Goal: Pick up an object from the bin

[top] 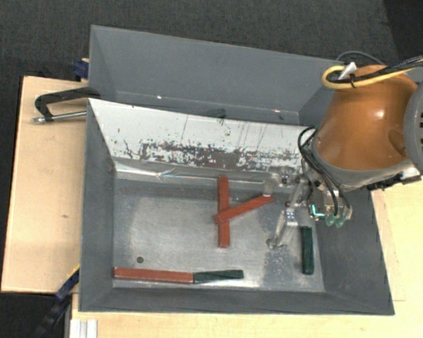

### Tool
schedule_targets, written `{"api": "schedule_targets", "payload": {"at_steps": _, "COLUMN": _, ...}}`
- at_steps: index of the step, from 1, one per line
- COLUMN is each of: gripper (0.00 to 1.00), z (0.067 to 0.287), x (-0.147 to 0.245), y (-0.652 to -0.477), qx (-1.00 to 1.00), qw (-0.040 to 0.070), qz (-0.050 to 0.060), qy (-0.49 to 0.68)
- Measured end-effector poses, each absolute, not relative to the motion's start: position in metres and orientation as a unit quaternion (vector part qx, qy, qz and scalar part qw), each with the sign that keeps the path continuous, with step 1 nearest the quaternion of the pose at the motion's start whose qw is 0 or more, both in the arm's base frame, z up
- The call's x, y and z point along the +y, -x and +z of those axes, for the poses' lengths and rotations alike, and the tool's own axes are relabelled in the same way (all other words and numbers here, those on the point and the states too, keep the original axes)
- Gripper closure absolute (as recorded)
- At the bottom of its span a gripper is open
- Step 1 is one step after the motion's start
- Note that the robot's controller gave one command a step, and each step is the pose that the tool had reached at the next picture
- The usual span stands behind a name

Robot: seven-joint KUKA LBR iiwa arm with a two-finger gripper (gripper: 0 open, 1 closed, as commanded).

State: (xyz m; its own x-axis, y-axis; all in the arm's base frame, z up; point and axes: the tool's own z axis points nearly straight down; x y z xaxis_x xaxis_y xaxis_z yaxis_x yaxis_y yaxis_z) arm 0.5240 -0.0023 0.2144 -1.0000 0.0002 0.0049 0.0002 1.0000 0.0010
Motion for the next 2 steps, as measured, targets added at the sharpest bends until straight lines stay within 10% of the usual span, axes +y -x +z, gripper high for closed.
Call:
{"api": "schedule_targets", "payload": {"at_steps": 1, "gripper": 0.00, "z": 0.218, "x": -0.002, "y": -0.526, "qx": -1.000, "qw": -0.001, "qz": 0.000, "qy": 0.000}}
{"api": "schedule_targets", "payload": {"at_steps": 2, "gripper": 0.00, "z": 0.155, "x": 0.002, "y": -0.560, "qx": -0.999, "qw": -0.004, "qz": 0.000, "qy": -0.040}}
